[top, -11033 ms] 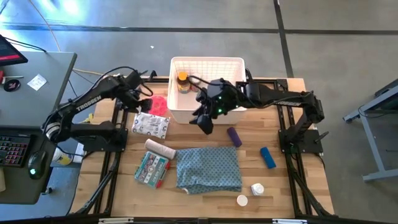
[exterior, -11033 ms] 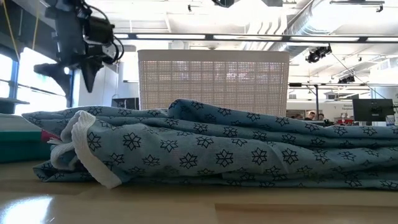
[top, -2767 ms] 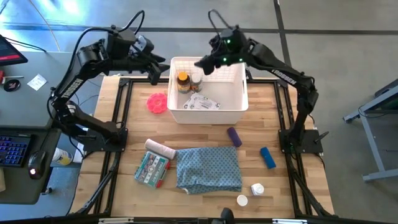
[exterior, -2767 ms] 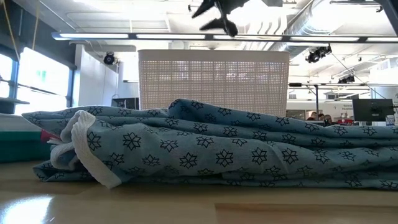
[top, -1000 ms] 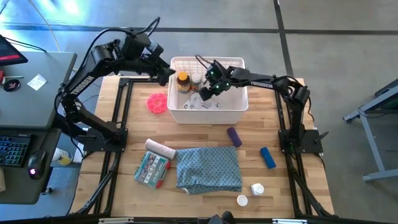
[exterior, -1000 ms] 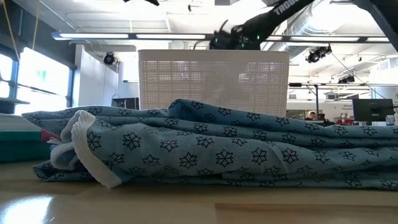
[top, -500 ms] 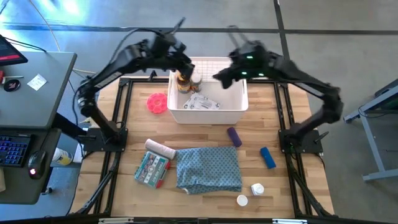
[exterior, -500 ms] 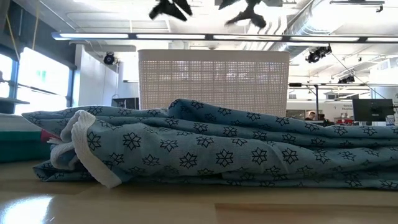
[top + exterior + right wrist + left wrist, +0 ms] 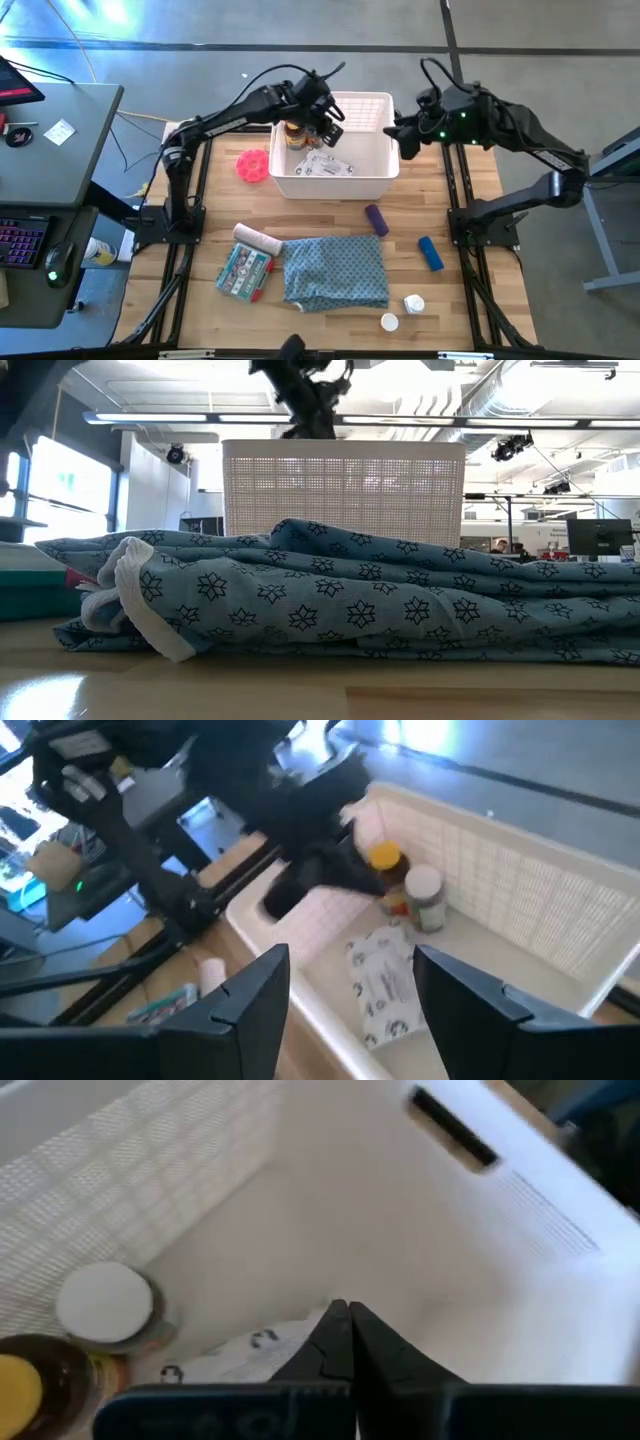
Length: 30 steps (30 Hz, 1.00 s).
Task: Pick & place medical supplies in basket/bin
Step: Put the mailer bag into the white bin
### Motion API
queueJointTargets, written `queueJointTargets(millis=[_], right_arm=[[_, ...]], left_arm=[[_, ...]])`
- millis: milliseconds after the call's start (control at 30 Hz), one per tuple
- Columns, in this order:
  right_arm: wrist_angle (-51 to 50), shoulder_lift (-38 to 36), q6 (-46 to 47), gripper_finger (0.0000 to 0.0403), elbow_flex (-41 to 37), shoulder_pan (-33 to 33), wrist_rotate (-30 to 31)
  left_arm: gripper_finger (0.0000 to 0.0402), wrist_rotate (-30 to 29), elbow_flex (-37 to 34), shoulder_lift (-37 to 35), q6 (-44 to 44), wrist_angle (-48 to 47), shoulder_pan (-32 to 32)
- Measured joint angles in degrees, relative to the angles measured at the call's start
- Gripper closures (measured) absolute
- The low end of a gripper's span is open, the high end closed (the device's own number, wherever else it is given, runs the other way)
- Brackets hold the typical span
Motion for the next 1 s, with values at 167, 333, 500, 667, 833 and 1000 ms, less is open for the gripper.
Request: queueJointTargets(millis=[167, 333, 500, 667, 833, 1000], right_arm=[[0.0, 0.2, -0.1, 0.0199, 0.0, 3.0, -0.8], [0.1, 0.7, -1.3, 0.0199, 0.0, 5.3, -1.0], [0.1, 0.6, -3.3, 0.0199, 0.0, 6.6, -1.1], [0.1, 0.7, -6.0, 0.0199, 0.0, 6.5, 0.7], [0.1, 0.7, -5.6, 0.0199, 0.0, 6.3, 5.6], [0.2, 0.7, -5.5, 0.0199, 0.0, 6.3, 7.4]], left_arm=[[0.0318, -4.5, 0.0, 4.8, -1.6, 0.4, 0.1], [0.0317, -1.8, 0.0, 8.8, -4.5, 1.4, 0.0], [0.0341, 3.8, 0.0, 11.8, -7.3, 2.7, -0.8], [0.0363, 3.6, 0.1, 14.3, -6.7, 5.2, -0.8], [0.0364, 1.9, 0.0, 17.4, -5.0, 5.2, -0.7], [0.0348, -3.2, 0.0, 20.1, -0.8, 4.4, -0.8]])
